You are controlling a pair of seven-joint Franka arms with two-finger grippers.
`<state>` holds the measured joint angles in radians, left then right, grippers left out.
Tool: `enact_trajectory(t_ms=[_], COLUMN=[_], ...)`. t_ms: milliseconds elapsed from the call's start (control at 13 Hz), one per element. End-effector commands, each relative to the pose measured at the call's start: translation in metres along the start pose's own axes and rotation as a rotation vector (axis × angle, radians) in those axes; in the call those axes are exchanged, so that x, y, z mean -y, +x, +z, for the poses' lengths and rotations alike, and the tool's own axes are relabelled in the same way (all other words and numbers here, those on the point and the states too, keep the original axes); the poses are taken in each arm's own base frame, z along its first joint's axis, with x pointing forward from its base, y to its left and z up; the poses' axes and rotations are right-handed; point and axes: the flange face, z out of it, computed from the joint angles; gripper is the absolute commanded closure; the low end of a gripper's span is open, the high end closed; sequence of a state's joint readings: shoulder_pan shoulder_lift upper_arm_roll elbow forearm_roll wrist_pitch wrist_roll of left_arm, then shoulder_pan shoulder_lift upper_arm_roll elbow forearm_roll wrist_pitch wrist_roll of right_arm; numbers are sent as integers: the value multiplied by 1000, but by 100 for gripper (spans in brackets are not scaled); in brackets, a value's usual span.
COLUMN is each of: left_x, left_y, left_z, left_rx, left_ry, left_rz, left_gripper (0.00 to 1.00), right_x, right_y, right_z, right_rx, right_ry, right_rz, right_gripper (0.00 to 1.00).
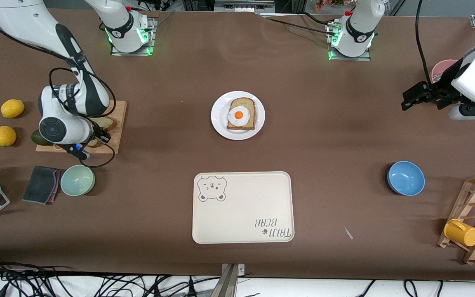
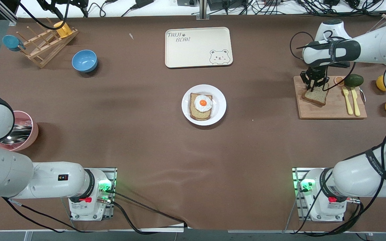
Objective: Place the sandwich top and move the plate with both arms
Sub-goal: 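Grasp the bread slice with the right gripper and lift it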
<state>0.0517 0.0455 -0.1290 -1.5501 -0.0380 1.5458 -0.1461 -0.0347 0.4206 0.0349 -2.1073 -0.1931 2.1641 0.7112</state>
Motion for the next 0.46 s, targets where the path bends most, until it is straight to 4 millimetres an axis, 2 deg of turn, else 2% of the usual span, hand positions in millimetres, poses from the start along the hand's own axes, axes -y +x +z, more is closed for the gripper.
enact_trajectory(t_ms=[0, 77, 231, 385], left_x=[-1, -1, -1, -1], left_y=[-1, -1, -1, -1], left_z=[-8, -8, -8, -8], left_rx=[-5, -5, -5, -5], left_ry=[31, 31, 31, 31], left_rz=[1, 1, 1, 1], left_gripper=[0, 0, 0, 0], right_x=[2, 5, 16, 34], right_y=[2, 4, 3, -7], right_z=[-17, -34, -85, -126], right_rx=[-25, -16, 16, 16], right_ry=[-4, -23, -80, -113], right_rz=[2, 3, 0, -18], right_gripper=[100, 100, 100, 100])
